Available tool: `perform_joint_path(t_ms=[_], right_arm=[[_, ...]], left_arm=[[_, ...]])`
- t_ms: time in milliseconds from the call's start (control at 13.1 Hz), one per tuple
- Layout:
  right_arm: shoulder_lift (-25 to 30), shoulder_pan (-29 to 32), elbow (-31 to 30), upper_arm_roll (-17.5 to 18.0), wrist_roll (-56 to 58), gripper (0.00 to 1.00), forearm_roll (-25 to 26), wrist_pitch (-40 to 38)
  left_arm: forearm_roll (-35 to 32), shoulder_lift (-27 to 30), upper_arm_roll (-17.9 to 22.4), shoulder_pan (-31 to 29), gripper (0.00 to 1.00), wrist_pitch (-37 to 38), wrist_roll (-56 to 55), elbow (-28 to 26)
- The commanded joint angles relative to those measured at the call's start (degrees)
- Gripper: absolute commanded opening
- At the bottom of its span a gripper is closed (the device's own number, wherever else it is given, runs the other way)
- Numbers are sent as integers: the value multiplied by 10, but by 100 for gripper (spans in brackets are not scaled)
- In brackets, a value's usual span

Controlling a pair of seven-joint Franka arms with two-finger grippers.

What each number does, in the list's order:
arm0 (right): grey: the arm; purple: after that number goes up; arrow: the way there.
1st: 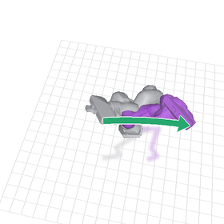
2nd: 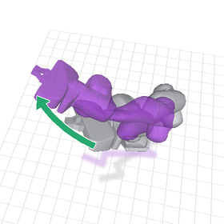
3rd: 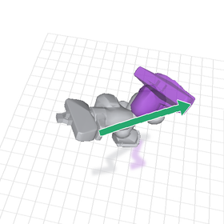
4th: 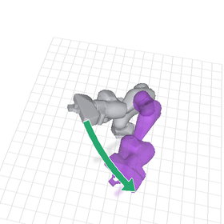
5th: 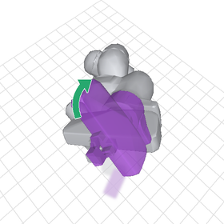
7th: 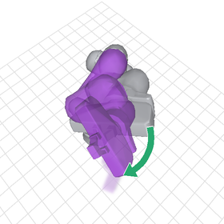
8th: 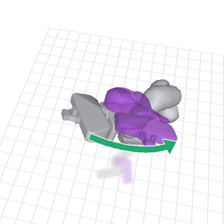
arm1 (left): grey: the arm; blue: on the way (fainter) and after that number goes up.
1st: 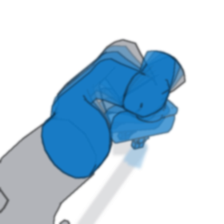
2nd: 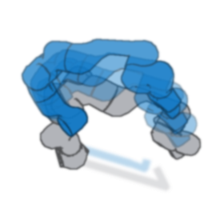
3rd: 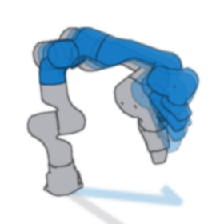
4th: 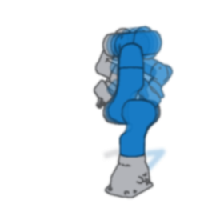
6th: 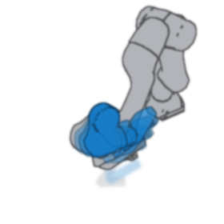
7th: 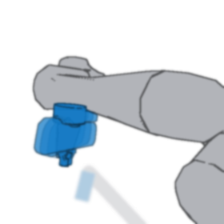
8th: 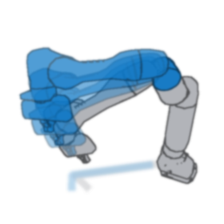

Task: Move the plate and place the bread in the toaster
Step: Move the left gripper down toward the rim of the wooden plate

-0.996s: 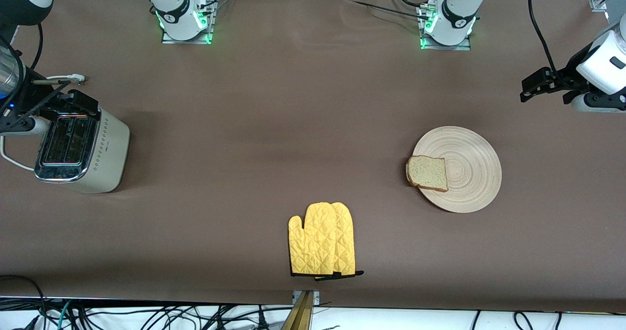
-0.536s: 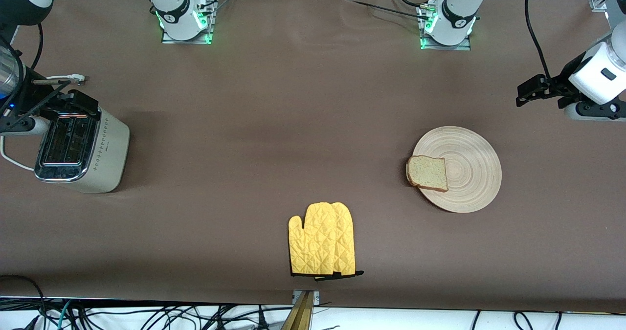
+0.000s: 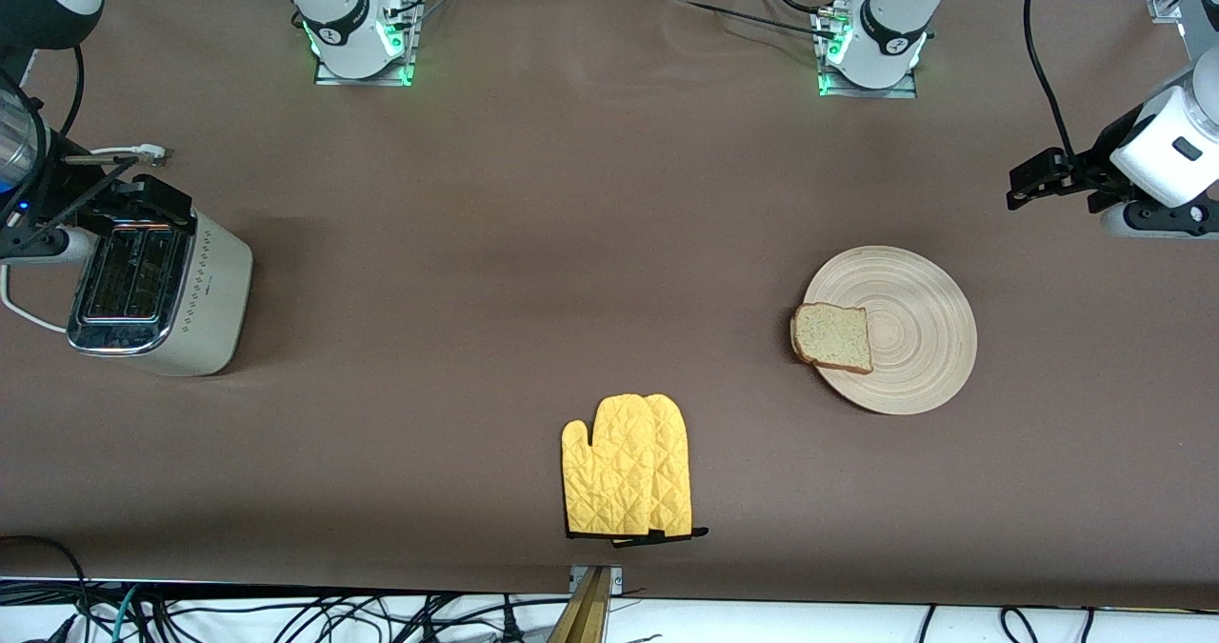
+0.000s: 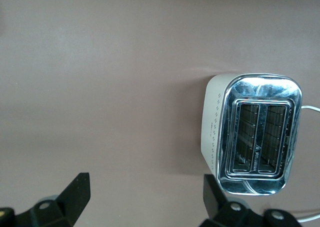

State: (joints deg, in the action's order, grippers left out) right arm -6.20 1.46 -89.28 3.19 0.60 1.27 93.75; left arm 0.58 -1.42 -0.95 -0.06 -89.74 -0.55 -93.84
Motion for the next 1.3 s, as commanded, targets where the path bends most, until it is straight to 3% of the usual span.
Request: perform_joint_path(t_ms=[0, 230, 383, 766, 996, 1226], right_arm=[[-3, 5, 12, 3, 9, 100, -9, -7], [-3, 5, 12, 3, 9, 100, -9, -7], [-3, 5, 12, 3, 9, 100, -9, -7], [-3, 6, 12, 3, 7, 100, -9, -6], [-3, 5, 12, 3, 5, 100, -8, -6], [-6, 13, 10, 3, 9, 100, -9, -6]], left_arm=[[15, -26, 2, -33, 100, 7, 45, 23], [67, -53, 2, -99, 100, 7, 99, 23], [146, -88, 3, -157, 100, 4, 174, 24], [318, -268, 3, -295, 100, 3, 394, 25], [390, -378, 3, -306, 100, -5, 457, 57], [430, -434, 2, -300, 100, -25, 453, 85]])
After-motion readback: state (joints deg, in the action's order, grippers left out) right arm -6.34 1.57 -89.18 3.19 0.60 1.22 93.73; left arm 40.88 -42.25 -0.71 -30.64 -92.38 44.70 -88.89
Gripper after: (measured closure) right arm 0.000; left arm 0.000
